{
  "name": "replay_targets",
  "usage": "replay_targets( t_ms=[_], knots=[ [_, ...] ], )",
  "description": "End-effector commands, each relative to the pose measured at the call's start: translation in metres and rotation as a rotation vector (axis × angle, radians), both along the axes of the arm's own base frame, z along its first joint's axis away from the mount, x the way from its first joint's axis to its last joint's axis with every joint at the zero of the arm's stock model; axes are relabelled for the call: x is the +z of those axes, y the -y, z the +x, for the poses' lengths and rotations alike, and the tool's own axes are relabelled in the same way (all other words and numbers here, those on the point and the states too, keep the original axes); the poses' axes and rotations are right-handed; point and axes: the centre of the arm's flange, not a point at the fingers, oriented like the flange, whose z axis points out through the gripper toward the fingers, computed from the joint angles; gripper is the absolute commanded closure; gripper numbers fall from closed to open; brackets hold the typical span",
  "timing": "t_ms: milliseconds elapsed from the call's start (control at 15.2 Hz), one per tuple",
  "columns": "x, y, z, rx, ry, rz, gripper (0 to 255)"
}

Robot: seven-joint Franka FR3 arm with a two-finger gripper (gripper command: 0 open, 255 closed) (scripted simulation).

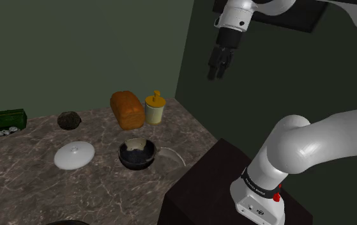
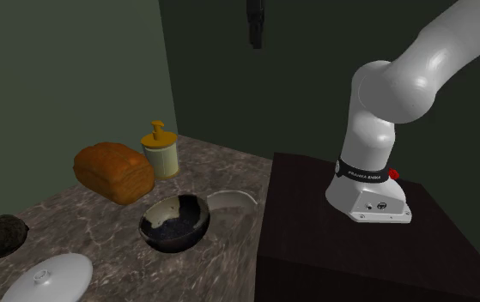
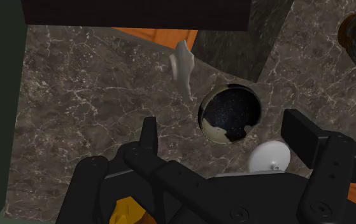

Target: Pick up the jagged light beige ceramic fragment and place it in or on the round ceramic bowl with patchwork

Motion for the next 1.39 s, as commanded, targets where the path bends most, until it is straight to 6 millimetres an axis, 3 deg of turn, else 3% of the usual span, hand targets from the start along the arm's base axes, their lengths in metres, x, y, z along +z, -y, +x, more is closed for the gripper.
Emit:
replay_targets(
  t_ms=[0,660,1320],
  knots=[
    [0.0,0.0,0.0,0.0,0.0,0.0,0],
    [-0.122,-0.064,0.007,0.013,0.052,-0.143,0],
    [-0.252,-0.109,0.019,0.026,0.105,-0.287,0]
  ],
)
